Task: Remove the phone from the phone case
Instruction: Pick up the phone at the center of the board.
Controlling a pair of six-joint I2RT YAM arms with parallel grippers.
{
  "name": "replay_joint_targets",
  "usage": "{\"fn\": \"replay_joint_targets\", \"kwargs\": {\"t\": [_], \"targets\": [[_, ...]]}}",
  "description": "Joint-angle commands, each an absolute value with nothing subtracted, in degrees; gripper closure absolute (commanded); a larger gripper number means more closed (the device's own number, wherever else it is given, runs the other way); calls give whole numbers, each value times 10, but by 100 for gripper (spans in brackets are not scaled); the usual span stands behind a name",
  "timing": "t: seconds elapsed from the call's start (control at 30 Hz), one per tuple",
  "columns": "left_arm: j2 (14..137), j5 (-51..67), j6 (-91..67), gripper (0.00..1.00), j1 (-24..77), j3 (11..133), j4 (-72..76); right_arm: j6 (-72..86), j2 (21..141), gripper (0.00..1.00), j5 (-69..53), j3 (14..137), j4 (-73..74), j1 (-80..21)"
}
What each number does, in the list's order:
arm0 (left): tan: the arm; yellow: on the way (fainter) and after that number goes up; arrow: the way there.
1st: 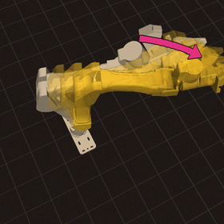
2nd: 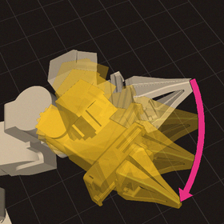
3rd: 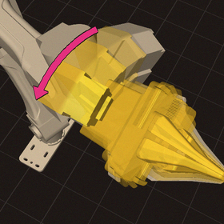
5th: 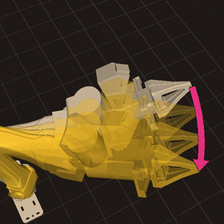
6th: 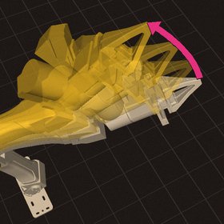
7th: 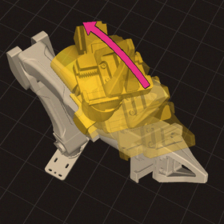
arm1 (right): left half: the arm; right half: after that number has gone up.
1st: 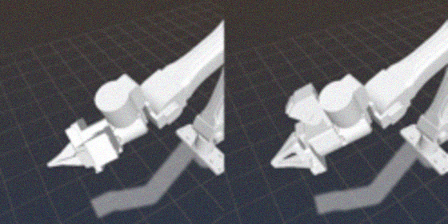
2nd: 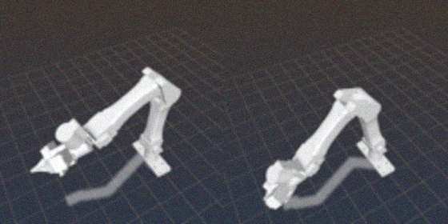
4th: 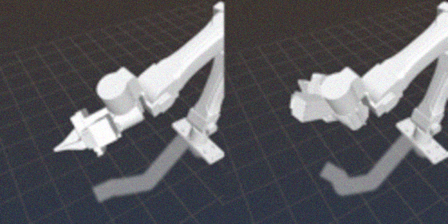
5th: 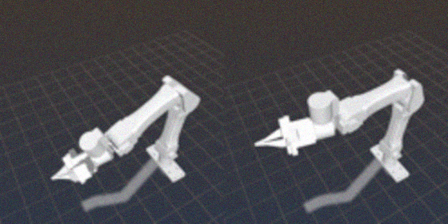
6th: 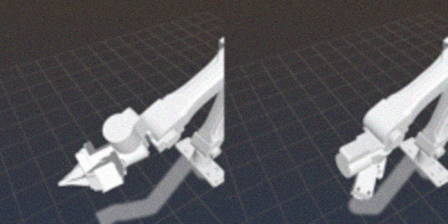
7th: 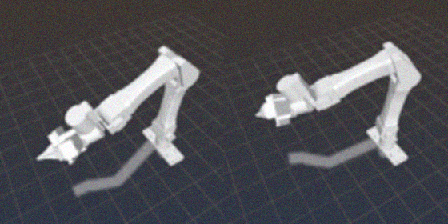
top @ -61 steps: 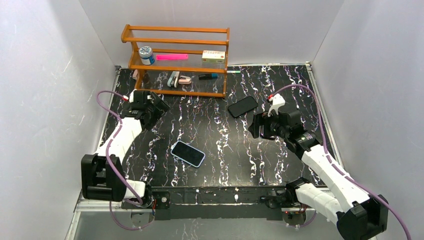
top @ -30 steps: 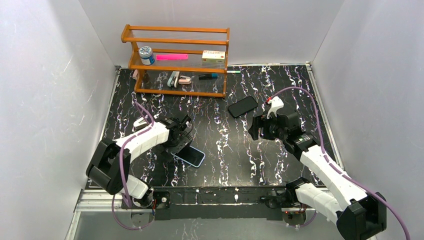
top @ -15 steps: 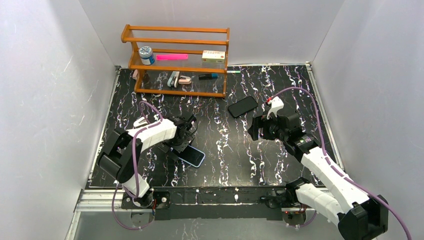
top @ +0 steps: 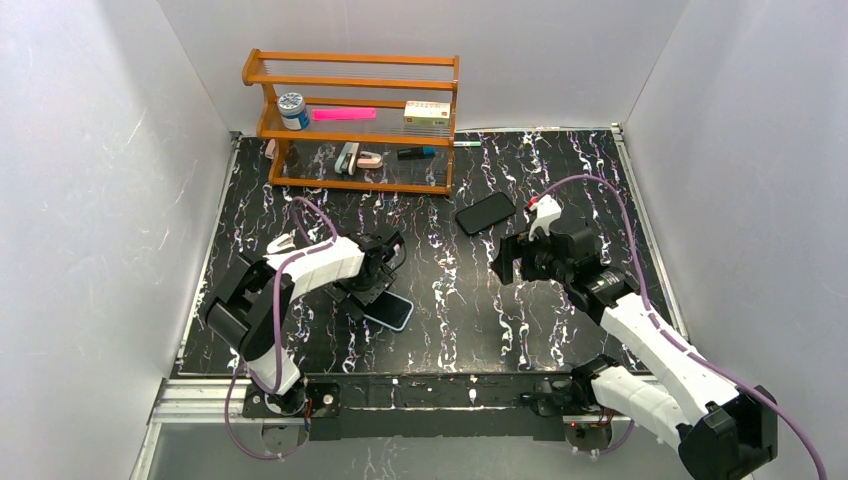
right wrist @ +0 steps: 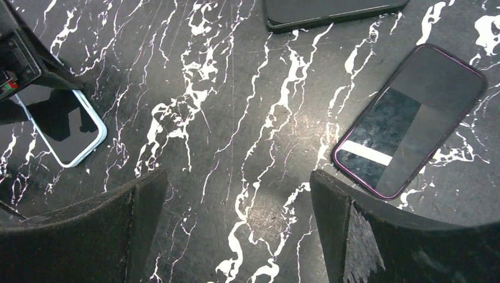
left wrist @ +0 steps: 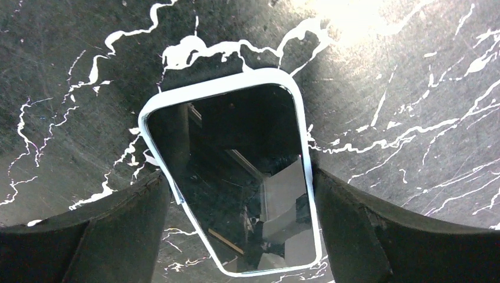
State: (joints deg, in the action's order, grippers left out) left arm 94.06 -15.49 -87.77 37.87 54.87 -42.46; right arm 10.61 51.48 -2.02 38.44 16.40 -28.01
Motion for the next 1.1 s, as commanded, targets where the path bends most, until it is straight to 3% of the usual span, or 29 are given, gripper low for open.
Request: {"fn": "replay_joint_targets", "kwargs": {"t": [0.0, 0.3, 0.5, 0.83, 1.07], "targets": [[991, -125, -879, 19, 398, 519, -417, 104, 526, 1, -43, 384, 138, -288], [993, -135, -809, 50, 404, 560, -386, 155, 544, 1, -119, 362, 93, -298], [979, -62, -772, 72, 404, 523, -251, 225, 581, 1, -223, 325, -10, -307], [907, -21, -779, 92, 404, 439, -125, 310, 678, 1, -323, 277, -187, -315], [873, -16, -786, 94, 404, 396, -82, 335, 784, 3, -366, 278, -285, -336]]}}
